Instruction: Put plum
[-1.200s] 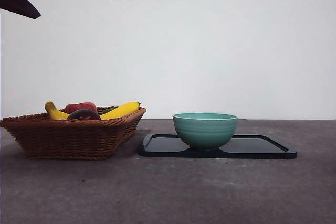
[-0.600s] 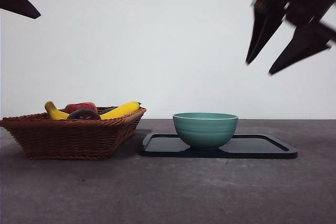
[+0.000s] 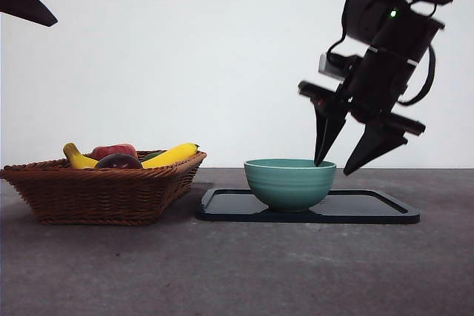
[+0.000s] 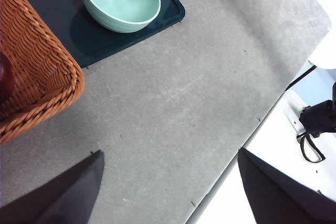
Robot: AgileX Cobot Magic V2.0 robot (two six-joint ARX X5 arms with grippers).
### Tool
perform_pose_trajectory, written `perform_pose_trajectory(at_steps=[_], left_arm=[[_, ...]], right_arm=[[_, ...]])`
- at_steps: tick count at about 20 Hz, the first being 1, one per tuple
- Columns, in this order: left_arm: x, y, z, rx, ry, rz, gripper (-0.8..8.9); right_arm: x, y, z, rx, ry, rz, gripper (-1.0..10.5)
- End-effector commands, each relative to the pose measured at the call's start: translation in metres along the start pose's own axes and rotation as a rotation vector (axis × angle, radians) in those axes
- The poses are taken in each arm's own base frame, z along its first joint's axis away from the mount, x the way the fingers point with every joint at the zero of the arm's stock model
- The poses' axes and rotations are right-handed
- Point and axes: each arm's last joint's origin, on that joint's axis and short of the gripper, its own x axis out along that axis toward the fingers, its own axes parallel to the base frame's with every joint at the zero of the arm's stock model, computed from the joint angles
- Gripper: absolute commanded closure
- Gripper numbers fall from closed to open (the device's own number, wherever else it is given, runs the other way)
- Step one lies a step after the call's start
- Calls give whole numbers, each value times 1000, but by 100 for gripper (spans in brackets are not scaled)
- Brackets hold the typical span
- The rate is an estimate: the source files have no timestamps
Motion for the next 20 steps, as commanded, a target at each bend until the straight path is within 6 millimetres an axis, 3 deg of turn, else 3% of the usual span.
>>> perform_pose_trajectory(at_steps=[1,6,11,15,20], left_arm=[[-3,-2,6,38,-21,-5,409],[-3,-2,6,38,-21,-5,409],[-3,-2,6,38,-21,-5,409],[-3,-2,6,38,-21,-5,409],[-3,-2,6,39,-21,-5,409]], right_arm=[[11,0,4,-15,-4,-6,763],[17,0,6,-23,-24,-1,938],[10,3,12,-28,-73,13,939],[-38,18,14,-81,-134,31,939],[-113,46,-14,-203,-110,47,939]])
